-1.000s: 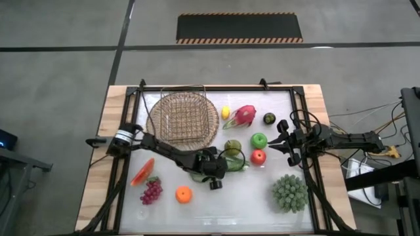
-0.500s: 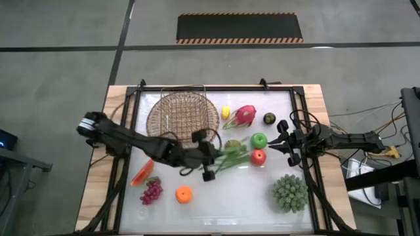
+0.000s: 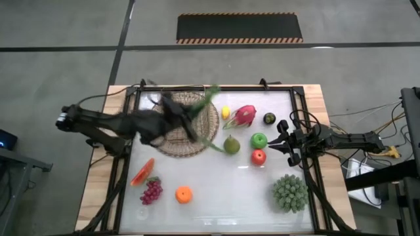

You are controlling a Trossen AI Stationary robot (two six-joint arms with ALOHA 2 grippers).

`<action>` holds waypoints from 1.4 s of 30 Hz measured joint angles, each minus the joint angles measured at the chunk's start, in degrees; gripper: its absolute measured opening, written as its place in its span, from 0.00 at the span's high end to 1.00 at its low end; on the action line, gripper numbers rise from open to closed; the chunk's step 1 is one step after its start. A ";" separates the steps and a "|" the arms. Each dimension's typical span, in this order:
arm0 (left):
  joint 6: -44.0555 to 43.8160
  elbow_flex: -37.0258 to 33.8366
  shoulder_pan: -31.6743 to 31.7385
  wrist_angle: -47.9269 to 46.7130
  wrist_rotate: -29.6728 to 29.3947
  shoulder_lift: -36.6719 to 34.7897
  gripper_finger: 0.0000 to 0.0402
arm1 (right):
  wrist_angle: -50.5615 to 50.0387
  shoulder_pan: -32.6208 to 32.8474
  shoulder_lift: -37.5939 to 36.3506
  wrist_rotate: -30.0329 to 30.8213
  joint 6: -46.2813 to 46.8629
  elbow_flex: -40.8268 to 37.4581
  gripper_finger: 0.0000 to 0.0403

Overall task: Build produce basket
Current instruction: Put the green string beans into the wire basket

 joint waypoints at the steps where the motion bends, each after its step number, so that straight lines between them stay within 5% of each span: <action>1: 1.31 0.11 0.47 2.18 -0.05 -1.15 0.98 | 0.02 0.00 0.00 0.00 -0.02 0.00 0.91; 12: 19.29 0.94 11.20 21.28 -0.08 -5.49 0.98 | 0.04 0.00 0.00 0.02 -0.81 0.00 0.91; 24: 31.37 4.02 26.28 24.16 -0.03 -4.15 0.98 | 0.00 -0.01 0.00 0.07 -1.67 0.00 0.91; 31: 23.27 1.39 28.58 23.36 1.25 -3.62 0.98 | 0.02 -0.02 0.00 1.21 -2.29 0.00 0.91; 42: 7.19 -7.59 20.34 21.81 2.05 0.90 0.98 | -0.49 -0.02 0.02 1.53 -1.94 0.00 0.91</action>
